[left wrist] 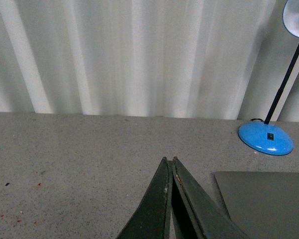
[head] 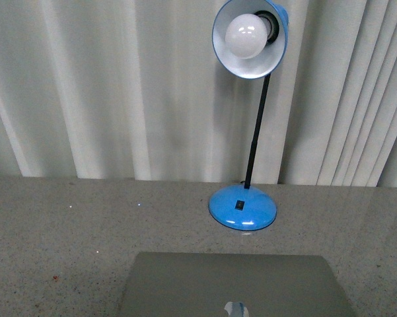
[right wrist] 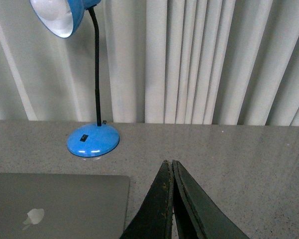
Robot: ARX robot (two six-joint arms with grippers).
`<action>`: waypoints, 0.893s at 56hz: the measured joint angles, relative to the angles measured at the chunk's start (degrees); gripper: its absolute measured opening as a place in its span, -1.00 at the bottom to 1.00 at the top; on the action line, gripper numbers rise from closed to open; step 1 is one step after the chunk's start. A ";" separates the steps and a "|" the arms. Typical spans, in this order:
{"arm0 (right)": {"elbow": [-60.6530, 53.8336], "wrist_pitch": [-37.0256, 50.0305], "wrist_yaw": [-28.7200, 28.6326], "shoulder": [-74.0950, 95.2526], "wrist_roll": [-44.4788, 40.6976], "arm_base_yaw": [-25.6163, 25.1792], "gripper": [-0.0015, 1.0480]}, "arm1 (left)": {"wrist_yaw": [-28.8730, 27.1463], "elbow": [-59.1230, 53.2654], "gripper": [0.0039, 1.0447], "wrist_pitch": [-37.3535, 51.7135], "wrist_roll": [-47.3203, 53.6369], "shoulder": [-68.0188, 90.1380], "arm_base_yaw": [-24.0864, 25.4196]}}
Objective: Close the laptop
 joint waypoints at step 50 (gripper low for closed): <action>0.00 0.00 0.00 0.00 0.02 0.00 0.86 | 0.02 0.00 0.87 0.00 -0.02 0.00 0.00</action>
